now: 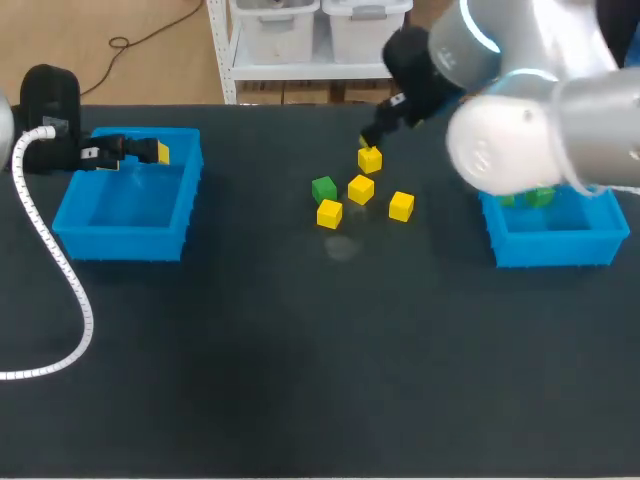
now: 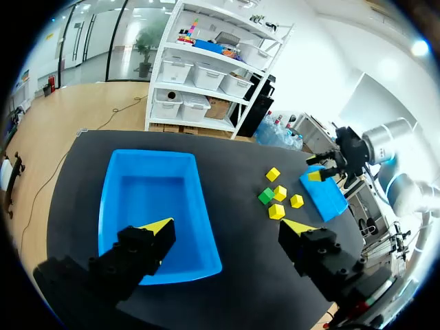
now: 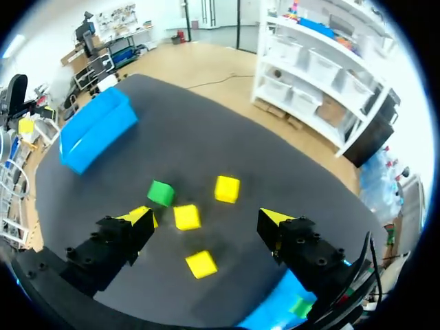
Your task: Put the green cubes in the right bin and the yellow cubes in the left bin.
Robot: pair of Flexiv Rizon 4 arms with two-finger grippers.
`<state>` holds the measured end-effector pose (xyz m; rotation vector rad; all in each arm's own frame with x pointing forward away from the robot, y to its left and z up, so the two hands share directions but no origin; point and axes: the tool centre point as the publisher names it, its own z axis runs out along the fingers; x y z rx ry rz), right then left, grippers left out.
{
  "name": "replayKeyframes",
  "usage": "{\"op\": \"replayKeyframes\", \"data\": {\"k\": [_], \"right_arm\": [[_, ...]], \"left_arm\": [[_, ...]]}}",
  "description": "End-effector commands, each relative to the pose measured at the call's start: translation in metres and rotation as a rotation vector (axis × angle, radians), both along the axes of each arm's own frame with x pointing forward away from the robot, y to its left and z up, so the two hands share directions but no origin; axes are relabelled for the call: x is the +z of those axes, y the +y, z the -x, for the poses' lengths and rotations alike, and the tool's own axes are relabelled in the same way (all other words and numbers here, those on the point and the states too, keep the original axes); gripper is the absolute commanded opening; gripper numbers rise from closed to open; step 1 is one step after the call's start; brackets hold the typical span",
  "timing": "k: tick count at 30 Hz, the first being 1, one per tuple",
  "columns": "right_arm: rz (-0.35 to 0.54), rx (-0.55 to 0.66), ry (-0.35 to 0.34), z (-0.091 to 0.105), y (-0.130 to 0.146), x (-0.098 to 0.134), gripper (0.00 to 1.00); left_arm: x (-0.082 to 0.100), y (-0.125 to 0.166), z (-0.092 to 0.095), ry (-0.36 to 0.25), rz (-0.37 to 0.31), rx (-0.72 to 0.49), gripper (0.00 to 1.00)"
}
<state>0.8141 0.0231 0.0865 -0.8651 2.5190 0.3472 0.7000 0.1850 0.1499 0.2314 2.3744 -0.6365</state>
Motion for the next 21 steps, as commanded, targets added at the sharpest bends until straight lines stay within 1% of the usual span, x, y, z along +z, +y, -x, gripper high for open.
{"op": "replayKeyframes", "data": {"k": [1,6,11,15,21], "right_arm": [[0.03,0.05,0.141,-0.034,0.038,-0.015,1.0],[0.066,0.07,0.179,-0.024,0.062,-0.032,1.0],[0.083,0.108,0.211,-0.014,0.078,-0.048,1.0],[0.084,0.114,0.223,-0.009,0.083,-0.056,1.0],[0.082,0.098,0.238,-0.006,0.081,-0.066,1.0]], "left_arm": [[0.0,0.0,0.0,0.0,0.0,0.0,1.0],[0.0,0.0,0.0,0.0,0.0,0.0,1.0],[0.0,0.0,0.0,0.0,0.0,0.0,1.0],[0.0,0.0,0.0,0.0,0.0,0.0,1.0],[0.0,0.0,0.0,0.0,0.0,0.0,1.0]]}}
